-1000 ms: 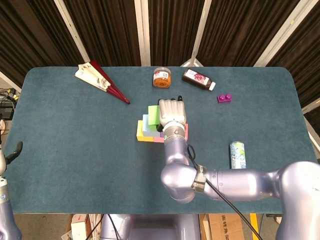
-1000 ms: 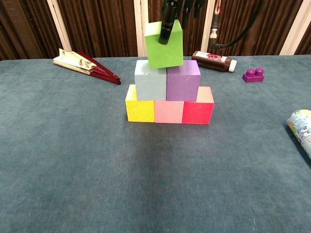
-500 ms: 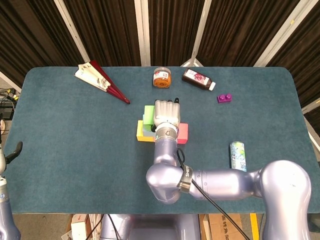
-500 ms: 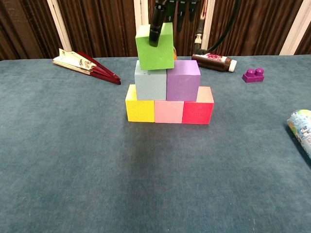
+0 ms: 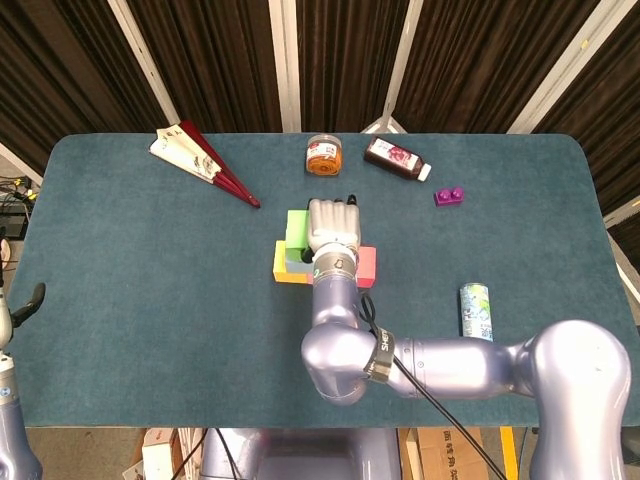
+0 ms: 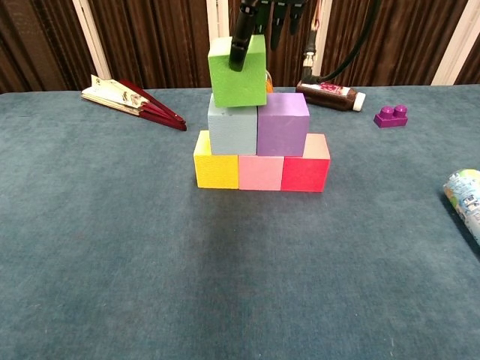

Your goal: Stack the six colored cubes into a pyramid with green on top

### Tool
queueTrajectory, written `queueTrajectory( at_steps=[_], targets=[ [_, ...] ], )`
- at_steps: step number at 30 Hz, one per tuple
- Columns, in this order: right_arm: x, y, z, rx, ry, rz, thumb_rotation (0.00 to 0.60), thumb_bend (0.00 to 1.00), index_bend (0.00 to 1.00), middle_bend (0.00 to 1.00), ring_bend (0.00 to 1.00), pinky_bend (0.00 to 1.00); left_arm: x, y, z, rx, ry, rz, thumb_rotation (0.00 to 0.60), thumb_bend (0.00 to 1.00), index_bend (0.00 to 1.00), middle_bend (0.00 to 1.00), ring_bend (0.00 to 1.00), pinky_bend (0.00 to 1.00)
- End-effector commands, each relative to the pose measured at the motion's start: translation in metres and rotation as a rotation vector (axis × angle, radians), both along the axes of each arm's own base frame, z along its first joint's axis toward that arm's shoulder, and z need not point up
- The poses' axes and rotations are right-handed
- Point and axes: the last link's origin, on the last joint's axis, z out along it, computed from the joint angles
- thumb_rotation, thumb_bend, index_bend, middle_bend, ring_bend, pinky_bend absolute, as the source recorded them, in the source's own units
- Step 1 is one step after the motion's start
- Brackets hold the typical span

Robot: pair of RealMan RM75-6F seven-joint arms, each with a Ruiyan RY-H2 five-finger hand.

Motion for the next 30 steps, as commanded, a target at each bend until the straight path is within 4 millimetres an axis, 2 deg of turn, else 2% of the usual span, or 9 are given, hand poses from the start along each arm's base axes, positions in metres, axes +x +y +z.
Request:
queueTrajectory(
  at_steps=[1, 30],
  targets=[
    [-0.001, -0.001, 0.002, -0.001, -0.003, 0.003, 0.600, 0.35, 0.38, 0.37, 0.18, 0.00, 0.000, 0.000, 0.000, 0.002, 0.002, 0.001, 0.600, 0.31, 0.09, 0.02, 0.00, 0.00],
    [-0.020, -0.003, 0.006, 0.020, -0.024, -0.003, 0.600, 0.35, 0.38, 0.36, 0.15, 0.00, 0.002, -0.001, -0.003, 0.005, 0.019, 0.002, 0.600, 0.31, 0.09, 0.02, 0.00, 0.00]
  ],
)
